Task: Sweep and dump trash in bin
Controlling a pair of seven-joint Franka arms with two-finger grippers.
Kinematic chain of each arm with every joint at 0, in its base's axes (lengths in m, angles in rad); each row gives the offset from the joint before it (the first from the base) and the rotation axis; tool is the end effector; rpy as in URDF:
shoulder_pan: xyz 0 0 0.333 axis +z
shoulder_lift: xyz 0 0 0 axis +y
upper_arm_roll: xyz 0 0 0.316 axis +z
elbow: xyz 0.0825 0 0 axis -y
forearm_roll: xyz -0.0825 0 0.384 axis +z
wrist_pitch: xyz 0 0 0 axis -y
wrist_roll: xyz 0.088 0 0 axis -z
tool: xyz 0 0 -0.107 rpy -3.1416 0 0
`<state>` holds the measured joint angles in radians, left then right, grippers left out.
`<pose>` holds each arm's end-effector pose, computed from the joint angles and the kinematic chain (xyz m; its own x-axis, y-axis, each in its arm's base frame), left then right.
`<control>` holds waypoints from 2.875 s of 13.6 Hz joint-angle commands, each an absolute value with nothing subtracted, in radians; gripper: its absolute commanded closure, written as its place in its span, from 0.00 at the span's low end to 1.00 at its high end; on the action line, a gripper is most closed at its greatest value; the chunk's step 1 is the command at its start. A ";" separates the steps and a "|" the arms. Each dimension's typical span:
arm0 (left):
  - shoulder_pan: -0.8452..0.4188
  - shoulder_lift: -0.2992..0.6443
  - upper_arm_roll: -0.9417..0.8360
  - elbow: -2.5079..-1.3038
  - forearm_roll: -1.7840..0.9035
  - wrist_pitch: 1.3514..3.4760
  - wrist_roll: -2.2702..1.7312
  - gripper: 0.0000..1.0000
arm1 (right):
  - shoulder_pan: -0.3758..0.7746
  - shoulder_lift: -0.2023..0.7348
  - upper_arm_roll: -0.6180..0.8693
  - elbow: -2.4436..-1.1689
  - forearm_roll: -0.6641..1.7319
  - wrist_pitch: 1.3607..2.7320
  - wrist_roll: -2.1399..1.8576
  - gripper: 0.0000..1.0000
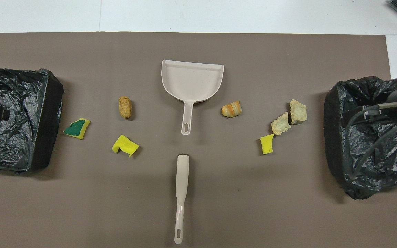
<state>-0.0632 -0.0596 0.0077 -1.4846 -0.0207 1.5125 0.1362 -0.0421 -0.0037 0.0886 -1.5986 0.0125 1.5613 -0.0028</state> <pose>0.5275 -0.0315 0.6919 0.9774 -0.1914 0.0894 -0.1930 -0.9812 0.0089 0.5509 0.0271 0.6126 0.9982 0.0494 -0.0336 0.0490 -0.9987 -0.0123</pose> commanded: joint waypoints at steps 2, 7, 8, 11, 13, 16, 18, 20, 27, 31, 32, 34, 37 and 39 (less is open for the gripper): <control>-0.083 -0.072 0.008 -1.480 -0.005 1.470 0.132 0.00 | -0.048 0.038 0.132 -1.601 0.051 1.661 0.015 0.00; -0.090 -0.109 -0.049 -1.540 -0.012 1.476 0.115 0.00 | 0.030 0.119 0.150 -1.601 0.055 1.768 0.141 0.00; -0.097 -0.138 -0.079 -1.580 -0.014 1.483 0.101 0.00 | 0.050 0.142 0.150 -1.601 0.054 1.801 0.176 0.00; -0.145 -0.198 -0.138 -1.689 -0.015 1.499 0.031 0.00 | 0.115 0.228 0.150 -1.589 0.044 1.876 0.296 0.00; -0.242 -0.250 -0.140 -1.808 -0.017 1.561 -0.059 0.00 | 0.141 0.277 0.152 -1.579 0.048 1.942 0.349 0.00; -0.397 -0.340 -0.140 -2.014 -0.017 1.678 -0.228 0.00 | 0.198 0.339 0.152 -1.556 0.044 1.989 0.431 0.00; -0.492 -0.344 -0.140 -2.112 -0.024 1.785 -0.337 0.00 | 0.228 0.379 0.150 -1.522 0.037 1.991 0.448 0.00; -0.564 -0.348 -0.141 -2.181 -0.025 1.893 -0.449 0.00 | 0.248 0.416 0.152 -1.487 0.037 1.991 0.489 0.00; -0.819 -0.254 -0.143 -2.312 -0.026 2.077 -0.676 0.00 | 0.408 0.552 0.144 -1.409 0.025 2.085 0.702 0.00; -0.864 -0.203 -0.143 -2.416 -0.026 2.175 -0.726 0.00 | 0.448 0.620 0.149 -1.364 -0.046 2.108 0.782 0.00; -0.882 -0.201 -0.144 -2.449 -0.026 2.193 -0.730 0.00 | 0.448 0.621 0.150 -1.367 -0.049 2.109 0.782 0.00; -0.887 -0.203 -0.144 -2.499 -0.026 2.282 -0.744 0.00 | 0.456 0.623 0.150 -1.387 -0.051 2.117 0.784 0.05; -0.887 -0.176 -0.144 -2.505 -0.026 2.298 -0.793 0.32 | 0.459 0.620 0.150 -1.390 -0.049 2.103 0.785 0.32; -0.882 -0.173 -0.143 -2.493 -0.026 2.283 -0.833 0.66 | 0.459 0.618 0.150 -1.410 -0.049 2.105 0.785 0.32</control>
<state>-0.8615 -0.1698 -0.1602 -2.4870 -0.0256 2.2735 -0.7888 0.4588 0.6142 0.1459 -1.3995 -0.0291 2.1006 0.7601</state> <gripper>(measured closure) 0.291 0.317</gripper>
